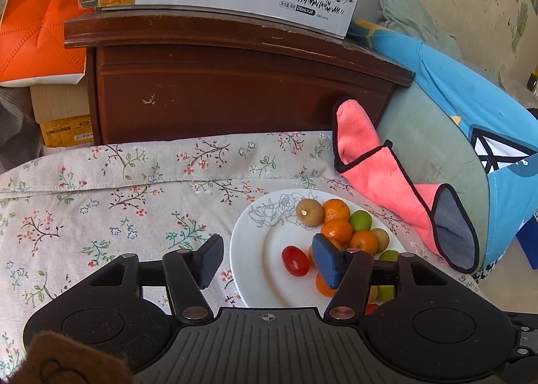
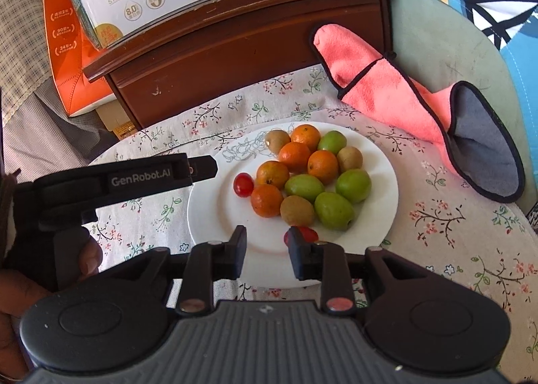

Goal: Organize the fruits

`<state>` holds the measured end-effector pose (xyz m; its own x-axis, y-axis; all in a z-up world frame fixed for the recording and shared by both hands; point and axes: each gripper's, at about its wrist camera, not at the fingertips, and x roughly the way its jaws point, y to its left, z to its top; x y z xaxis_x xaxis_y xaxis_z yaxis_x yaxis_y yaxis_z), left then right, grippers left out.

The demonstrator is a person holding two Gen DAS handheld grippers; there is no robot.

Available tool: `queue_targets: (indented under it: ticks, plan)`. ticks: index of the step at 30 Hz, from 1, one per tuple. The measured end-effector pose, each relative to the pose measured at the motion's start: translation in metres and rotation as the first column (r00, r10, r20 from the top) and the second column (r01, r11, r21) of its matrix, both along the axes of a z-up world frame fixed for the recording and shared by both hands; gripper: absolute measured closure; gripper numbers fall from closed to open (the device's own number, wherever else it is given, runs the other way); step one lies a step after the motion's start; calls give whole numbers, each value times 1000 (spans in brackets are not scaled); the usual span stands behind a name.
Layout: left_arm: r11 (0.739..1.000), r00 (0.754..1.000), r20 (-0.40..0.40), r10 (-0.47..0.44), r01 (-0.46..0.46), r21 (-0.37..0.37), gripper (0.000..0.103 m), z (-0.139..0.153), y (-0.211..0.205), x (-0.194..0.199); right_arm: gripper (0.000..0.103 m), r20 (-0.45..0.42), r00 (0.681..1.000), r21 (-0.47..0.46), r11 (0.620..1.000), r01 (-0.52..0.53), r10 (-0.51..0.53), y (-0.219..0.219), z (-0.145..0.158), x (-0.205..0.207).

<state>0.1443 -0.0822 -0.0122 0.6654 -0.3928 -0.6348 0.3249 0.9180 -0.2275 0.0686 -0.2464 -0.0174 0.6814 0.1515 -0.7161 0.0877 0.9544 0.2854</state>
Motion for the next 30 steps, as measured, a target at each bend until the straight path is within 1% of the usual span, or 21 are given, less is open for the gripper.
queue_targets:
  ticks: [1,2,3,4,5,6,8,10,12,16,20,24,30]
  plan:
    - [1000,1000,5,4,-5,7,34,4,2,-2,51,-2,1000,-6,1000,12,-12,0,3,0]
    - [1000,1000,8,10,-10,14,32,8,3,-4,46,10,1000,-8,1000,23,-23,-1,6,-2]
    - [1000,1000,8,15,-15,19,30,12,5,-6,44,23,999,-8,1000,28,-28,-2,11,-3]
    - [1000,1000,7,19,-20,23,26,15,8,-8,42,30,999,-8,1000,28,-28,-2,15,-5]
    - [999,1000,6,24,-25,28,21,19,10,-10,36,33,999,-12,999,30,-29,-3,20,-6]
    - [999,1000,5,27,-28,32,18,22,13,-13,29,34,999,-18,999,33,-33,-3,25,-7]
    - [998,999,6,34,-34,44,14,28,18,-18,23,35,999,-30,999,35,-34,-2,33,-11]
    - [998,999,1,35,-35,59,11,33,22,-25,20,41,999,-39,999,30,-28,-2,38,-15]
    - [996,999,-9,40,-39,81,8,36,24,-33,15,36,999,-60,997,38,-36,0,42,-19]
    - [990,999,-32,23,-19,143,7,36,23,-49,11,18,997,-95,993,74,-73,3,44,-32]
    - [976,998,-61,12,1,217,5,32,19,-64,3,-13,995,-102,990,99,-101,5,44,-43]
    - [972,997,-73,11,7,235,5,30,18,-75,2,-55,989,-148,981,126,-135,5,40,-52]
    - [964,994,-112,21,9,265,5,24,15,-75,1,-106,975,-151,973,176,-193,-1,34,-50]
